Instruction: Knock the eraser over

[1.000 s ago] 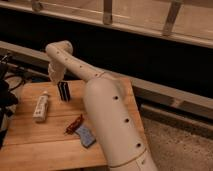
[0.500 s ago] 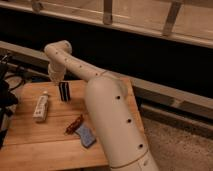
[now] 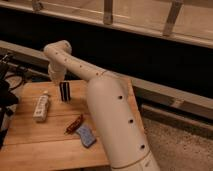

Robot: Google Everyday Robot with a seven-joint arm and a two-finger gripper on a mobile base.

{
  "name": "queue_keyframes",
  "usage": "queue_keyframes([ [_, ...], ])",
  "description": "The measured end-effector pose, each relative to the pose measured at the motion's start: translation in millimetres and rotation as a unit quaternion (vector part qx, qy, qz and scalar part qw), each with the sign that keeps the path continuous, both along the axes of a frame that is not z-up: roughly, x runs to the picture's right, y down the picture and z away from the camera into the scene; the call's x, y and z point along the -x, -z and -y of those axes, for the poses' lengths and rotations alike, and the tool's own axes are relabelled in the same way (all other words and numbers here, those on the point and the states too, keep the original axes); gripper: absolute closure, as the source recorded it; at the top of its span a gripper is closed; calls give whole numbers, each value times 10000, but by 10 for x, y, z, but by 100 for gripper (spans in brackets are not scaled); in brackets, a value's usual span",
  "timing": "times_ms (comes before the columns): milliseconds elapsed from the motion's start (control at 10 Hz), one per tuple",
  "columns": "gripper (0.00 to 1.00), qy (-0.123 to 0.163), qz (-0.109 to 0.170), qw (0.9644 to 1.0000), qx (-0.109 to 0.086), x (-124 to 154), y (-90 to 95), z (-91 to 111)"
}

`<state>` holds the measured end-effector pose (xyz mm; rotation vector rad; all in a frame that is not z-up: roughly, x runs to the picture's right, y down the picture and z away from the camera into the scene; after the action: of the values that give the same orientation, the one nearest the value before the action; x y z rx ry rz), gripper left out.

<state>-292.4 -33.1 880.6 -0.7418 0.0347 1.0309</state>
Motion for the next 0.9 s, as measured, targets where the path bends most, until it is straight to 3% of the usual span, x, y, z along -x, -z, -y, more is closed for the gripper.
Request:
queue_keyframes([
  [500, 100, 17, -45, 10000, -33, -19, 16, -13],
  [600, 97, 27, -54, 10000, -33, -16, 21, -20],
  [800, 81, 52, -60, 10000, -46, -4, 33, -31],
  [900, 77, 45, -73, 9999, -61, -19, 30, -28],
])
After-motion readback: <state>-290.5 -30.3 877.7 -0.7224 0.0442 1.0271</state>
